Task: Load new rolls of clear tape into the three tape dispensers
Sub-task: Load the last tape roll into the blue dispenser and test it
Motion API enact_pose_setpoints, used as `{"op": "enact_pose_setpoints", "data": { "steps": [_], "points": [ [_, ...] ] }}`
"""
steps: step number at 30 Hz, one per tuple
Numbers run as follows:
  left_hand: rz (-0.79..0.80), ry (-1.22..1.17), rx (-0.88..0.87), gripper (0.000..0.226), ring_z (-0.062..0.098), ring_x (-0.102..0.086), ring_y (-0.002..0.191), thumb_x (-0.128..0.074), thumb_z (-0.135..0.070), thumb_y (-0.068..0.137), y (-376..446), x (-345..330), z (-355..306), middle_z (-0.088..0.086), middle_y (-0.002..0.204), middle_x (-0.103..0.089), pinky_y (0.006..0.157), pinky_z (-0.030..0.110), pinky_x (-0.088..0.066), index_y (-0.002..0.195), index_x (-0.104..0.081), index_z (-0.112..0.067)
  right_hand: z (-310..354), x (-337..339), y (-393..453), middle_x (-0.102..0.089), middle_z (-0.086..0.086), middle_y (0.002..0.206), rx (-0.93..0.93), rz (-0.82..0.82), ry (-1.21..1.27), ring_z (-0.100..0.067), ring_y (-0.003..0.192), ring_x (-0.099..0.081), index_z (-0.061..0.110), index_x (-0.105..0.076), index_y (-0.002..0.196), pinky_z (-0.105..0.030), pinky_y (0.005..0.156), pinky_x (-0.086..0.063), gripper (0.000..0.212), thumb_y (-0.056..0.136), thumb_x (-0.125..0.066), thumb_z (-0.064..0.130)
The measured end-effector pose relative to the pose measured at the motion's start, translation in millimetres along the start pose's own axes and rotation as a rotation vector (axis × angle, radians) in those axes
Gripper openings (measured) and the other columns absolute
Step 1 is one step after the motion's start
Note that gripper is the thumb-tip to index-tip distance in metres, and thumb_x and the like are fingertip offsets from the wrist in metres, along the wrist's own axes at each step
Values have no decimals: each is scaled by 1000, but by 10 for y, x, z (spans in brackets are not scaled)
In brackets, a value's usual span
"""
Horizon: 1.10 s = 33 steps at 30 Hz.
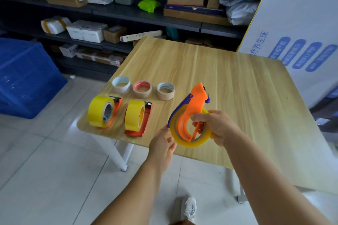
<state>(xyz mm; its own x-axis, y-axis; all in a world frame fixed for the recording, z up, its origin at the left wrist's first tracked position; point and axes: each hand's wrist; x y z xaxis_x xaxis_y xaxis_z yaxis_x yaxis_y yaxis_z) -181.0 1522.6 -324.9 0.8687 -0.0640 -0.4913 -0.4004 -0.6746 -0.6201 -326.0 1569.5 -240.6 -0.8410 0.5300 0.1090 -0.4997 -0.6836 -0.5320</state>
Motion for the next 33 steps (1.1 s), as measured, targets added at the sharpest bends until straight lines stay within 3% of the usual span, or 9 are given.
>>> {"op": "enact_pose_setpoints", "data": {
  "steps": [4,7,12,17,22,25,27,30,33],
  "points": [
    [-35,69,-11,23,20,-51,115,-63,-37,86,-99,66,94,1,120,-58,90,36,-43,106,-60,-26,-34,30,-71,-66,-11,79,-42,-4,-33,-27,81,-66,4,-66,88,-41,75,-54,33,62,-84,15],
    [-44,109,6,34,19,-53,113,-59,-46,87,-105,110,143,-1,122,-59,87,39,-45,116,-57,-28,-45,30,-83,-69,-13,89,-77,2,-47,-30,91,-69,5,-66,93,-45,80,-56,41,61,-86,21],
    [24,-49,124,38,25,-53,114,-60,-48,86,-147,82,138,3,119,-62,77,41,-51,117,-58,-26,-84,-31,-75,-70,-13,96,-92,-20,-67,-28,86,-69,7,-63,101,-42,75,-58,53,59,-88,27],
    [13,-139,111,40,26,-47,124,-42,-48,95,-185,140,182,6,130,-57,96,45,-42,120,-58,-21,-72,-63,-41,-69,-12,97,-97,-5,-54,-29,85,-69,9,-60,104,-46,77,-58,57,59,-88,29],
    [42,-59,38,48,22,-43,125,-33,-58,94,-213,218,265,-1,134,-50,97,41,-38,123,-57,-28,-24,-169,4,-68,-12,100,-107,58,-1,-31,88,-68,12,-56,104,-48,82,-55,45,70,-82,24],
    [135,-11,0,64,22,-35,131,-47,-69,81,-206,242,307,-5,138,-44,100,44,-34,134,-46,-34,-31,-265,31,-68,-14,102,-148,92,69,-33,90,-68,10,-55,109,-50,83,-54,37,77,-75,14],
    [173,23,8,71,23,-32,135,-62,-61,70,-195,283,323,-4,139,-42,105,47,-31,133,-45,-33,-38,-318,65,-69,-16,100,-179,116,136,-33,88,-68,8,-56,108,-48,76,-55,32,80,-72,11],
    [212,89,16,48,20,-35,133,-76,-39,70,-165,358,400,-10,127,-55,106,43,-29,114,-57,-33,-36,-364,138,-69,-16,95,-209,142,185,-33,84,-68,9,-57,101,-45,67,-55,24,81,-71,11],
    [158,94,14,44,17,-40,126,-72,-43,66,-139,390,466,-13,121,-57,105,40,-30,106,-59,-32,-61,-413,207,-70,-17,96,-230,153,203,-34,88,-69,9,-61,101,-48,72,-55,24,80,-71,11]
  ]
}}
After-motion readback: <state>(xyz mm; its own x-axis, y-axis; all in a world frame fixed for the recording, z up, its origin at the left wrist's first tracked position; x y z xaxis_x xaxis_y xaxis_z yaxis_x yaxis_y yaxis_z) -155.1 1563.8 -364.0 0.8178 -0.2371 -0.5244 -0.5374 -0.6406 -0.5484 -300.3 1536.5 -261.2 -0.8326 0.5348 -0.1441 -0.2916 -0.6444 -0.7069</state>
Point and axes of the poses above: each hand's wrist, its own y-axis towards the middle knuckle, its own x-axis out of the back of the hand, z = x × y
